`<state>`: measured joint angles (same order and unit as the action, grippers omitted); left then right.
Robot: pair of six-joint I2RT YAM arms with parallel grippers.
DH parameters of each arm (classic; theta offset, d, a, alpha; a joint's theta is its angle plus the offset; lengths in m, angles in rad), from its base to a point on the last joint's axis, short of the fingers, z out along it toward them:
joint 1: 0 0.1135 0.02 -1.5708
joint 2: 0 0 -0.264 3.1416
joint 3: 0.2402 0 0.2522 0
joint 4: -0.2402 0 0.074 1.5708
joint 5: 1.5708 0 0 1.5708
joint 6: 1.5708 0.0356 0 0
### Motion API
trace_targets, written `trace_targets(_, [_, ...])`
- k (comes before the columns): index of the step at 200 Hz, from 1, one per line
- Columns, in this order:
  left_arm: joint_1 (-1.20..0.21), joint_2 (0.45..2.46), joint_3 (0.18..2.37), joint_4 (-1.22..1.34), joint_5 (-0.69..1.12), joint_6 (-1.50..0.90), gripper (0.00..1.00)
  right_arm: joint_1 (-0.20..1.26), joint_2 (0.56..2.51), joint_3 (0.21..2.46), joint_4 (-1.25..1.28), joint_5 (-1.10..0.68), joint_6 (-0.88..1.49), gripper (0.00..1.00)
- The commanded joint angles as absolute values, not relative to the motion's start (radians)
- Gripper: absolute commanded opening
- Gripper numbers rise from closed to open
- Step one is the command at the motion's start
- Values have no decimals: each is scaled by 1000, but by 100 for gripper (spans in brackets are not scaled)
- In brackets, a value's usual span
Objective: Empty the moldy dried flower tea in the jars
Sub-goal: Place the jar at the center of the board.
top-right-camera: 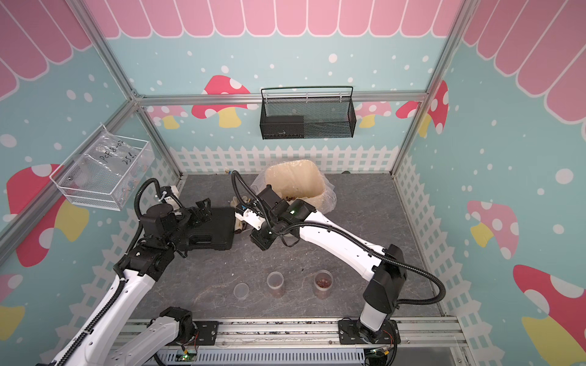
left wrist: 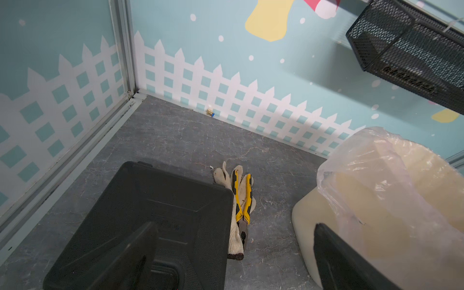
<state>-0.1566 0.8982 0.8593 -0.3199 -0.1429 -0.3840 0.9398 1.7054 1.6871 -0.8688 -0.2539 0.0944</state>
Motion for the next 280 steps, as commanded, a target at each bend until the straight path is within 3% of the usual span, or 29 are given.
trace_targets(1, [-124,913,882,-361,-59,-403,99,969,1753,1732,-946,-256,38,3])
trace_targets(77, [-103,905,859,-354,-38,-394,99,1012,1861,1795,-1018,-301,15,6])
trace_targets(171, [-101,899,844,-345,-34,-400,99,1045,1891,1816,-1068,-302,17,16])
trace_targets(280, [-100,892,831,-339,-30,-404,99,1055,1972,1925,-1063,-255,0,17])
